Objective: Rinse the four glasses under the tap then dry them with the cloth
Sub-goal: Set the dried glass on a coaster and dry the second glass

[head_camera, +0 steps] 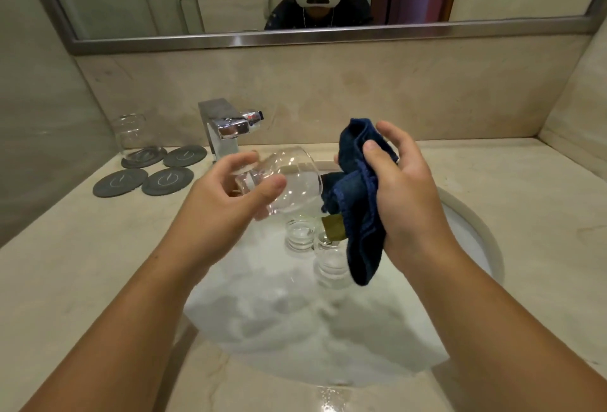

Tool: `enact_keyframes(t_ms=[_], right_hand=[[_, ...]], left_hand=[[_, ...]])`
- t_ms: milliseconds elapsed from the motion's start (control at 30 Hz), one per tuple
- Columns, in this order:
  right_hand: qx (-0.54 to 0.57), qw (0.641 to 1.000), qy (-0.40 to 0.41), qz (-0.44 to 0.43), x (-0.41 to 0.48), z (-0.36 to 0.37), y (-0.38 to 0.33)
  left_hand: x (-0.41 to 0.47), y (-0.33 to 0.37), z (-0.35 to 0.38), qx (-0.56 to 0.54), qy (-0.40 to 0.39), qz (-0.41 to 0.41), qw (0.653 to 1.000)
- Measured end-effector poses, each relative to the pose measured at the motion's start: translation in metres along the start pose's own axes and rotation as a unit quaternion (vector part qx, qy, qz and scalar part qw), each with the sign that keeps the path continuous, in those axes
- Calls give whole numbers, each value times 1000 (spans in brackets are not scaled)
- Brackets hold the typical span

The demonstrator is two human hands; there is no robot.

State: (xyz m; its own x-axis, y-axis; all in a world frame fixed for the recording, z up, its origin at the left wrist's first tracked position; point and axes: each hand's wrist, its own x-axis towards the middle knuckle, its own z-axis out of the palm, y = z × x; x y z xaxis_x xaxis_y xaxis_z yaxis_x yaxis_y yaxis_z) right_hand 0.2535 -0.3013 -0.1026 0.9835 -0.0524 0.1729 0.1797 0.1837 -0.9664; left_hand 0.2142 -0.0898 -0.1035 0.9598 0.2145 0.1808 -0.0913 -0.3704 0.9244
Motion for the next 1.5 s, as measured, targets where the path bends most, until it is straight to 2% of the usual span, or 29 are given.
enact_keyframes(t_ms=[133, 267, 500, 633, 667, 733, 800, 867, 1067, 1167, 1233, 1367, 1500], right_hand=[[-81, 995, -12, 56, 5, -4, 5], [-109, 988, -54, 97, 4, -5, 8], [-108, 981, -79, 137, 1, -4, 7], [-98, 982, -85, 135, -1, -5, 5], [-95, 983, -85, 130, -3, -5, 4], [-80, 987, -69, 117, -5, -2, 4], [-47, 993, -40, 103, -6, 1, 2], [-29, 997, -20, 74, -7, 3, 1], [-143, 981, -48, -123, -22, 14, 3], [-152, 969, -76, -181, -25, 18, 5], [-152, 966, -98, -186, -26, 20, 8], [-200, 951, -199, -127, -29, 25, 16], [-218, 948, -218, -86, -28, 26, 17]], left_hand=[[0, 1, -11, 134, -4, -8, 991], [-3, 3, -16, 215, -30, 0, 976], [-1, -3, -17, 193, -6, 3, 981], [-2, 0, -20, 236, 30, 32, 971], [-2, 0, -19, 225, 45, 38, 972], [0, 0, -16, 115, 73, 24, 990], [2, 2, -11, -12, 86, -30, 996], [4, 3, -7, -95, 79, -76, 989], [1, 3, 7, -138, 55, -123, 981], [0, 6, 11, -177, 59, -158, 970], [-1, 6, 14, -206, 54, -174, 961], [-4, 6, 20, -233, 31, -183, 955], [-5, 4, 21, -254, 49, -195, 946]])
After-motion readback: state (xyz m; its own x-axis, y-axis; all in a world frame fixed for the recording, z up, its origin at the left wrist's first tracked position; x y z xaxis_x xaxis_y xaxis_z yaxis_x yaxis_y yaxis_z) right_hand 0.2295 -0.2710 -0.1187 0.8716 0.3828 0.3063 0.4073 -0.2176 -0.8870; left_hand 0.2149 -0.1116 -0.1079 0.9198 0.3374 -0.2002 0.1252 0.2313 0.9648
